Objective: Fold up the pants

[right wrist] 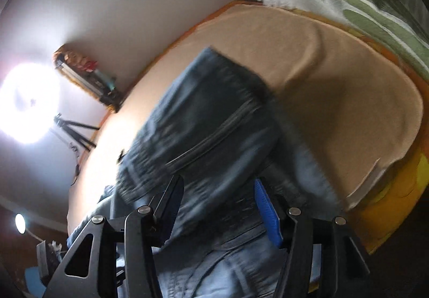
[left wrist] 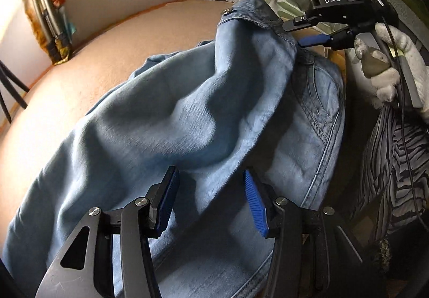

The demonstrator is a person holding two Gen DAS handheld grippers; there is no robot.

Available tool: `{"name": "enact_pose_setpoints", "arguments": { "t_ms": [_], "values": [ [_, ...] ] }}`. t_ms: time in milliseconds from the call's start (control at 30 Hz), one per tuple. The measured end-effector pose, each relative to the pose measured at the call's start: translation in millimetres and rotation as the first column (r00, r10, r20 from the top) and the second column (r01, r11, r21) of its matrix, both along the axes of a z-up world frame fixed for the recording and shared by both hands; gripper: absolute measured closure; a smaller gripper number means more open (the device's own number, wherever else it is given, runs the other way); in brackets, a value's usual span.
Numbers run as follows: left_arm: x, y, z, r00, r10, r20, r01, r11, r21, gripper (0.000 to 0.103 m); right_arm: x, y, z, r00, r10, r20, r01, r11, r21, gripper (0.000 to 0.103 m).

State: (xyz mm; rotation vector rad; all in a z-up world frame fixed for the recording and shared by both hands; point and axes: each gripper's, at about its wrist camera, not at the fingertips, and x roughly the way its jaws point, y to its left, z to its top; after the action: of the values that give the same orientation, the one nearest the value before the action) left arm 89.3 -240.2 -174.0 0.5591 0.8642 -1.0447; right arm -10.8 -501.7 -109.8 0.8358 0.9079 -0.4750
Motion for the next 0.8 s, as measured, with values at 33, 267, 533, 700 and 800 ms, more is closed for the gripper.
{"name": "enact_pose_setpoints", "arguments": {
  "t_ms": [33, 267, 533, 700, 800],
  "values": [
    [0, 0, -1, 1.000, -0.002, 0.013, 0.002, 1.000, 0.005, 0.055, -3, -4, -1, 1.000, -0.011, 0.006, 0.011, 1.000, 0.017, 0.045],
    [6, -2, 0, 1.000, 0.020, 0.012, -0.020, 1.000, 0.002, 0.055, -8, -9, -12, 1.000, -0.011, 0.029, 0.008, 0.995, 0.099, 0.045],
    [12, 5, 3, 0.999, 0.024, -0.032, -0.025, 0.999, -0.035, 0.077, 17, -2, -20, 0.999, -0.011, 0.034, 0.009, 0.998, 0.066, 0.052],
    [7, 5, 5, 1.000, 0.020, -0.024, -0.021, 0.999, -0.046, 0.078, 25, 1, -17, 0.997, -0.048, 0.068, 0.042, 0.995, 0.088, 0.089],
    [1, 1, 3, 1.000, 0.001, 0.002, -0.001, 0.999, -0.032, 0.078, 26, 4, -4, 0.995, -0.042, 0.087, 0.037, 0.998, 0.057, 0.095]
  ]
}}
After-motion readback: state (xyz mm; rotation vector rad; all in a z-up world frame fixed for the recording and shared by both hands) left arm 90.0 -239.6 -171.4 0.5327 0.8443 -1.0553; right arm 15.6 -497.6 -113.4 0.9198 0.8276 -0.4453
